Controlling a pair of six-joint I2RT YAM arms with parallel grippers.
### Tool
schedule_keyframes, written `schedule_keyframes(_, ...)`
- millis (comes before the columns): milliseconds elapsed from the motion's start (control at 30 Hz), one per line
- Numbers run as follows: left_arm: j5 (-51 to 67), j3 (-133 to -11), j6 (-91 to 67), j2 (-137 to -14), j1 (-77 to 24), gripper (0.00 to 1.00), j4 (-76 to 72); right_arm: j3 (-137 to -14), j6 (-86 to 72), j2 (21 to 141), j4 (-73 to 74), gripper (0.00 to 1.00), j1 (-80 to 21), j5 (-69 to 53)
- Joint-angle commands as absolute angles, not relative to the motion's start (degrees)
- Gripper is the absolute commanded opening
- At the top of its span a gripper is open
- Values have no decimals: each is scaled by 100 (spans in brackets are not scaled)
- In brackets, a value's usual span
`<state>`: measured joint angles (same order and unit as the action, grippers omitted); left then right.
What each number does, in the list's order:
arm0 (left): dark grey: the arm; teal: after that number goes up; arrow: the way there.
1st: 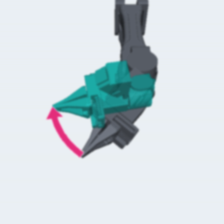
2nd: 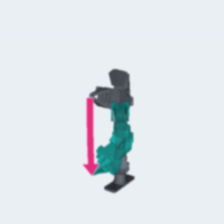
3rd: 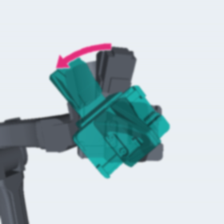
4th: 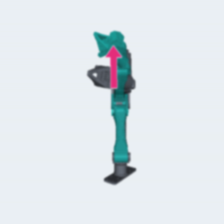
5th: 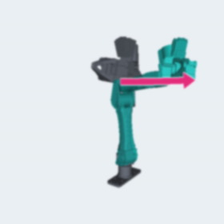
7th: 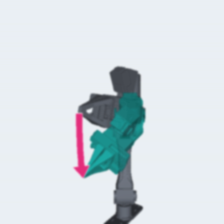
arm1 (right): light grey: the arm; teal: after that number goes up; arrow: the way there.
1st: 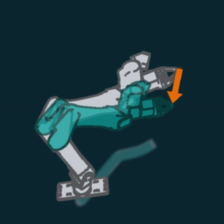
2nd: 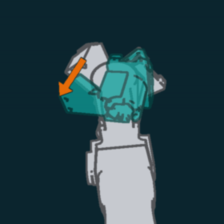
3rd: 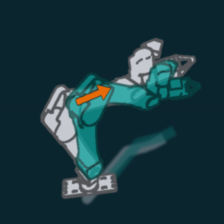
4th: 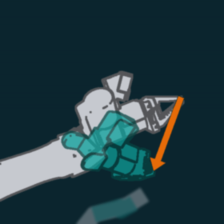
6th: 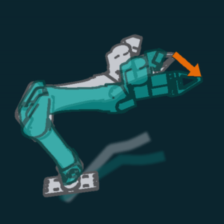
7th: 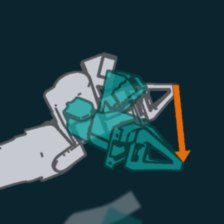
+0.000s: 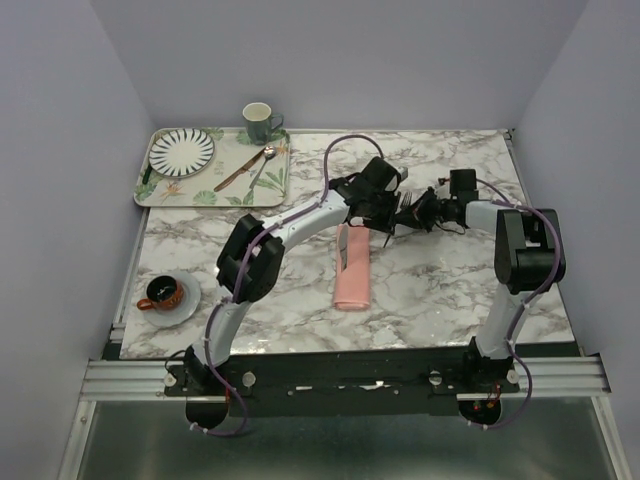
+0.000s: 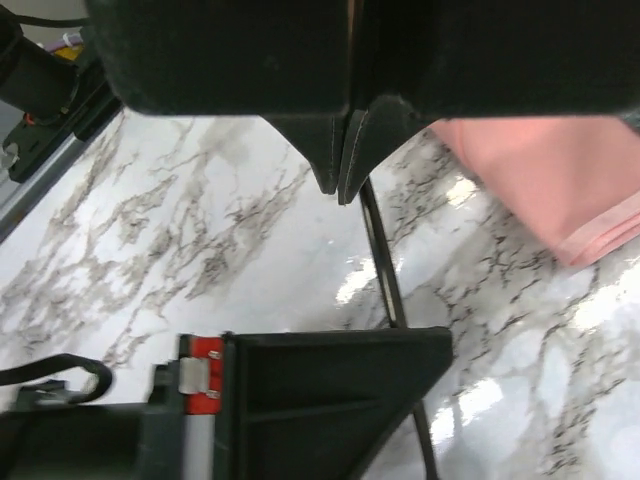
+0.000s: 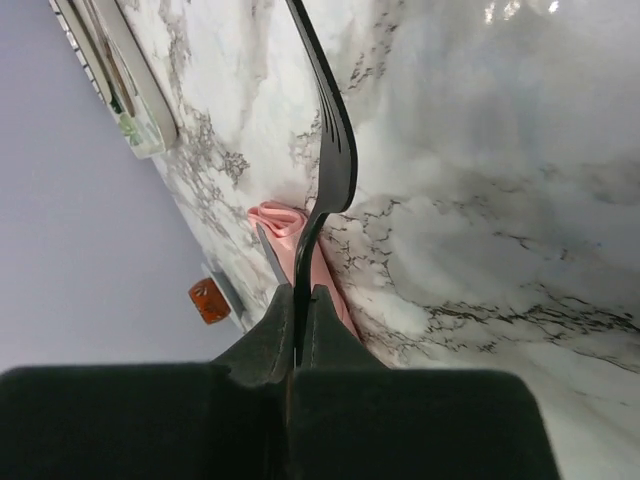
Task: Fold the napkin into a case and place the utensils inside
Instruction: Pass from the left arm to the right, then pass from the right arm to the left
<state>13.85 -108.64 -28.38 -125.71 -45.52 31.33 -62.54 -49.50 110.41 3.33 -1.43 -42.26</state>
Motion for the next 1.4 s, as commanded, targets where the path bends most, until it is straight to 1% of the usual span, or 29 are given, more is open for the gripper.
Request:
schedule_keyframes(0, 1836, -10767, -2602, -11832, -4614, 26, 2637, -6126, -4580, 10742, 272, 1, -26, -4385)
schedule_keyframes(67, 2107, -10409, -2566, -11420, -4465, 51, 2462, -6100, -4125, 10522, 272, 1, -26, -4630)
schedule_keyframes(133, 2310, -10048, -2584, -11076, -4125, 60, 2042, -6143, -3606, 10170, 255, 1, -26, -5025)
schedule_keyframes(167, 2625, -9698, -2636, -10770, -3983, 64, 1865, -6152, -3012, 10021, 272, 1, -26, -5497)
schedule_keyframes(200, 2924, -9538, -2715, -10654, -3790, 66, 1454, -6126, -2701, 9880, 290, 1, -26, -5763)
schedule_keyframes(267, 3382, -9352, -2979, -10512, -3290, 71, 1126, -6030, -1895, 9371, 369, 1, -26, -6412)
schedule_keyframes(300, 3741, -9378, -3058, -10520, -3174, 71, 1055, -5942, -1663, 9221, 465, 1, -18, -6668)
schedule_keyframes(400, 4033, -9650, -3094, -10556, -2971, 69, 1186, -5941, -880, 8772, 1034, 1, -35, -7399)
schedule_keyframes(500, 4394, -9353, -3724, -10389, -2971, 70, 460, -6011, -388, 8543, 1544, 1, -26, -7883)
schedule_keyframes(533, 4595, -9256, -3935, -10363, -2979, 69, 31, -6073, -317, 8526, 1643, 1, -26, -7962)
schedule_keyframes(633, 4754, -9036, -4157, -10275, -3111, 70, -429, -6117, -299, 8411, 1810, 1, -26, -8130)
schedule_keyframes(833, 4632, -8763, -4122, -10116, -3339, 69, -756, -6170, -53, 8315, 2399, 1, -228, -8139)
schedule_keyframes(867, 4545, -8763, -4131, -10125, -3357, 66, -765, -6161, 113, 8306, 2417, 1, -272, -8147)
schedule_keyframes(933, 4474, -8771, -4122, -10151, -3357, 65, -730, -6135, 132, 8227, 2461, 1, -343, -8130)
schedule_keyframes(1033, 4412, -8789, -4096, -10178, -3366, 53, -703, -6091, 141, 8191, 2522, 1, -378, -8104)
schedule_keyframes(1067, 4412, -8789, -4096, -10178, -3366, 46, -703, -6091, 167, 8183, 2549, 1, -387, -8112)
schedule_keyframes(1133, 4438, -8807, -4078, -10204, -3375, 37, -694, -6117, 167, 8174, 2610, 1, -404, -8104)
schedule_keyframes(1167, 4438, -8807, -4069, -10204, -3375, 27, -677, -6126, 176, 8183, 2628, 1, -404, -8104)
schedule_keyframes(1233, 4456, -8842, -4069, -10230, -3384, 15, -659, -6187, 141, 8191, 2654, 1, -439, -8034)
schedule_keyframes(1267, 4456, -8877, -4069, -10248, -3384, 2, -633, -6231, 88, 8200, 2663, 1, -448, -7937)
schedule_keyframes(1300, 4456, -8903, -4052, -10274, -3375, 0, -589, -6275, 36, 8226, 2733, 6, -466, -7562)
schedule_keyframes(1333, 4404, -8964, -4017, -10292, -3375, 0, -363, -6345, 26, 8244, 2838, 29, -483, -7263)
schedule_keyframes(1367, 4360, -9121, -3938, -10309, -3384, 0, -186, -6633, 87, 8270, 3022, 41, -483, -6955)
